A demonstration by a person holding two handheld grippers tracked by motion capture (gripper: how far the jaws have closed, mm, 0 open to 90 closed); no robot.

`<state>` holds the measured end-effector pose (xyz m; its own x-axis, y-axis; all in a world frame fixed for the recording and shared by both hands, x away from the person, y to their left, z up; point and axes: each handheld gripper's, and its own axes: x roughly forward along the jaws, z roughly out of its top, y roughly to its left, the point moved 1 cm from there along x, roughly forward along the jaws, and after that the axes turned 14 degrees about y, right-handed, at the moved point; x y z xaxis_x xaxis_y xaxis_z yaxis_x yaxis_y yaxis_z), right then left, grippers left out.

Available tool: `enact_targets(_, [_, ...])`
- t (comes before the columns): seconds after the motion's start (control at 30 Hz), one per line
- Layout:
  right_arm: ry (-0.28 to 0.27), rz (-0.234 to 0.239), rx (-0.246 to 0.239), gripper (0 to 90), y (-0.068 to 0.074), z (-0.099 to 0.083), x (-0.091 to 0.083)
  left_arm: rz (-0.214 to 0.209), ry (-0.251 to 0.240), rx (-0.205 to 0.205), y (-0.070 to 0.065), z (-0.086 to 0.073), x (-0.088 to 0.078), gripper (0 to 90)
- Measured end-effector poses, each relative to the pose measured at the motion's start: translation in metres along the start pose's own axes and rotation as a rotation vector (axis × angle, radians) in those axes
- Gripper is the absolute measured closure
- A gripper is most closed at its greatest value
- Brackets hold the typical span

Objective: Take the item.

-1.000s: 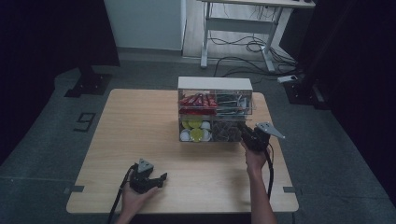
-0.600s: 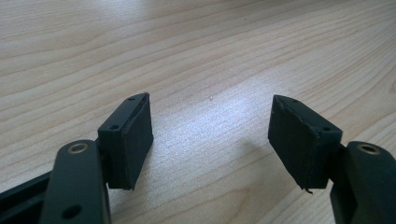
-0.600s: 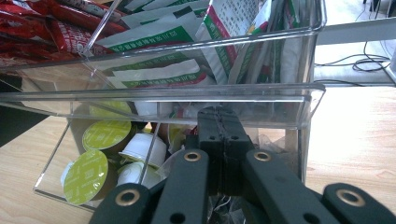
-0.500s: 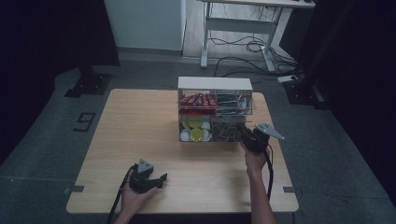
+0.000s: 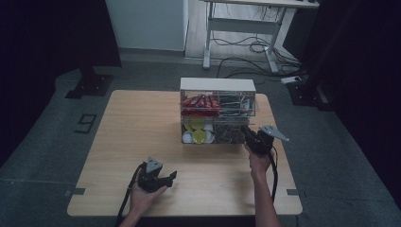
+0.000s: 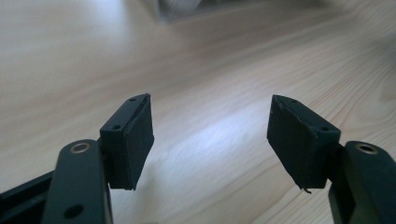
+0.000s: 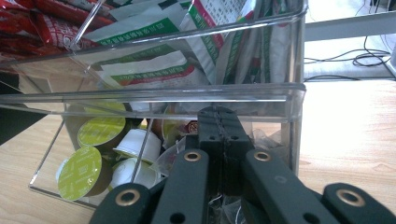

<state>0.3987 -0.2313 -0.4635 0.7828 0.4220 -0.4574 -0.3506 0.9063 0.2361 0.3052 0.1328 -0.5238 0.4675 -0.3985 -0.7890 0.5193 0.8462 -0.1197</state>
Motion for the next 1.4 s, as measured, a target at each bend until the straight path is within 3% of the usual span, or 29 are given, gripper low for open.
enact_targets(0.33, [-0.008,0.000,0.005,89.3,-0.001,0.000,-0.002,0.017,-0.012,0.041,-0.018,0.032,0.000,31.8])
enact_targets(0.7, [-0.013,0.001,0.008,89.3,-0.002,0.001,-0.003,0.027,0.010,0.044,-0.025,0.047,0.012,31.8])
enact_targets(1.1, [-0.014,0.005,0.009,89.3,-0.003,0.001,-0.003,0.035,-0.021,0.062,-0.037,0.069,0.013,32.2])
enact_targets(1.4, [-0.013,0.008,0.010,89.3,-0.003,0.001,-0.003,0.058,-0.032,0.060,-0.040,0.082,0.018,32.5])
